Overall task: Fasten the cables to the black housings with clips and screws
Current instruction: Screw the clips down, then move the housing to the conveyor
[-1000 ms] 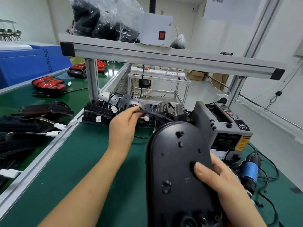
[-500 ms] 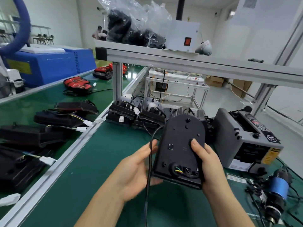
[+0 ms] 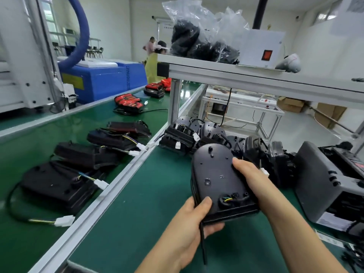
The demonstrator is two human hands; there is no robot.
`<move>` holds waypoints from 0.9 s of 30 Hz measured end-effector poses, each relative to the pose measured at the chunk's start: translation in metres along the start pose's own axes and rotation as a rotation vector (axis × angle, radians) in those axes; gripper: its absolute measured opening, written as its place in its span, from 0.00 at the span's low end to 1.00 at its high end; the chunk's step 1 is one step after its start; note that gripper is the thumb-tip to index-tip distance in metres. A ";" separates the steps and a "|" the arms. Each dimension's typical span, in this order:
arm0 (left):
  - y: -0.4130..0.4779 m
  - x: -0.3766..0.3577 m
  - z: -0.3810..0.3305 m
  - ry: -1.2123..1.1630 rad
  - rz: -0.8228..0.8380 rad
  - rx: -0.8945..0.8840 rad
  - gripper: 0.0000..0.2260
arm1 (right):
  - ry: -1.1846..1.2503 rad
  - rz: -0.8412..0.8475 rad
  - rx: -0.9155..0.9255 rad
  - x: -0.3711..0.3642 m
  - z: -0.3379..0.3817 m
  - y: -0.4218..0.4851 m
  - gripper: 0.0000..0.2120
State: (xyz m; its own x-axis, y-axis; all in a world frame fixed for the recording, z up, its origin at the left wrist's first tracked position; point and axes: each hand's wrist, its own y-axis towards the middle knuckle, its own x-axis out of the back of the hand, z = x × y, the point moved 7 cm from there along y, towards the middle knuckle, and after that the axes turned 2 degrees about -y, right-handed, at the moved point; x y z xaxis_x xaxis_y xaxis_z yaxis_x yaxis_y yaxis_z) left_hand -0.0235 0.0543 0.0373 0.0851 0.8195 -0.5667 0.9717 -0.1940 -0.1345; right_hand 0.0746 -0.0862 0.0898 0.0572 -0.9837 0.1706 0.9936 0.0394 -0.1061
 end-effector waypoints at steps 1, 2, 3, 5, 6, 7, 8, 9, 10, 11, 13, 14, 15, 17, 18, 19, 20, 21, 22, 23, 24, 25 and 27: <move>0.000 0.002 0.003 -0.086 -0.028 0.008 0.12 | -0.010 0.003 -0.064 -0.001 -0.002 0.002 0.20; 0.000 0.004 0.005 -0.167 -0.058 0.011 0.12 | -0.015 0.044 -0.120 -0.004 -0.005 0.005 0.21; 0.000 0.007 0.007 -0.234 -0.093 0.009 0.12 | 0.002 0.098 -0.158 -0.008 -0.007 0.007 0.22; 0.001 0.015 0.004 -0.315 -0.178 -0.019 0.11 | 0.069 0.167 -0.180 -0.012 -0.014 0.010 0.23; 0.002 0.020 -0.001 -0.332 -0.226 -0.048 0.11 | 0.116 0.161 -0.172 -0.011 -0.020 0.014 0.24; 0.004 0.026 -0.009 -0.335 -0.273 -0.088 0.11 | 0.163 0.141 -0.162 -0.011 -0.024 0.014 0.24; 0.006 0.033 -0.021 -0.329 -0.318 -0.138 0.11 | 0.186 0.120 -0.155 -0.012 -0.029 0.015 0.24; 0.007 0.039 -0.036 -0.320 -0.359 -0.193 0.12 | 0.204 0.119 -0.158 -0.014 -0.035 0.012 0.23; 0.008 0.047 -0.054 -0.316 -0.400 -0.252 0.11 | 0.194 0.106 -0.157 -0.016 -0.043 0.011 0.21; 0.009 0.057 -0.072 -0.318 -0.444 -0.311 0.11 | 0.172 0.089 -0.160 -0.018 -0.050 0.008 0.19; 0.007 0.080 -0.110 -0.325 -0.556 -0.430 0.09 | 0.086 0.064 -0.158 -0.020 -0.068 0.005 0.16; 0.003 0.093 -0.128 -0.321 -0.623 -0.485 0.09 | 0.050 0.053 -0.151 -0.021 -0.075 0.004 0.15; -0.001 0.108 -0.142 -0.307 -0.693 -0.528 0.11 | 0.018 0.038 -0.135 -0.022 -0.079 0.002 0.13; -0.013 0.143 -0.162 -0.248 -0.852 -0.570 0.15 | -0.048 0.003 -0.081 -0.021 -0.083 0.000 0.10; -0.020 0.160 -0.170 -0.217 -0.929 -0.580 0.17 | -0.068 -0.013 -0.050 -0.020 -0.083 0.000 0.09; -0.025 0.176 -0.176 -0.195 -0.993 -0.586 0.18 | -0.072 -0.025 -0.026 -0.019 -0.082 0.000 0.09; -0.028 0.190 -0.182 -0.183 -1.044 -0.585 0.19 | -0.071 -0.035 -0.009 -0.018 -0.082 -0.001 0.08; -0.030 0.202 -0.188 -0.178 -1.084 -0.577 0.20 | -0.071 -0.046 0.002 -0.018 -0.082 -0.001 0.08; -0.030 0.212 -0.193 -0.177 -1.118 -0.565 0.20 | -0.072 -0.055 0.011 -0.018 -0.081 -0.001 0.08; -0.029 0.219 -0.198 -0.176 -1.144 -0.552 0.20 | -0.069 -0.062 0.023 -0.018 -0.081 -0.001 0.08; -0.027 0.224 -0.204 -0.173 -1.162 -0.539 0.19 | -0.068 -0.067 0.033 -0.019 -0.081 -0.001 0.08; -0.023 0.227 -0.210 -0.166 -1.168 -0.520 0.19 | -0.068 -0.068 0.044 -0.020 -0.081 -0.001 0.08; -0.013 0.230 -0.220 -0.131 -1.175 -0.462 0.19 | -0.078 -0.069 0.066 -0.020 -0.080 -0.002 0.07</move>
State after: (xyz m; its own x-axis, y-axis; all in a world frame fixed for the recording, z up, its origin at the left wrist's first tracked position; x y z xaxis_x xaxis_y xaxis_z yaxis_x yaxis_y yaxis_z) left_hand 0.0324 0.3639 0.0873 -0.8739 0.3055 -0.3781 0.4354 0.8380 -0.3291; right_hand 0.0636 -0.0811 0.0081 -0.0066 -0.9679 0.2511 0.9995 -0.0138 -0.0269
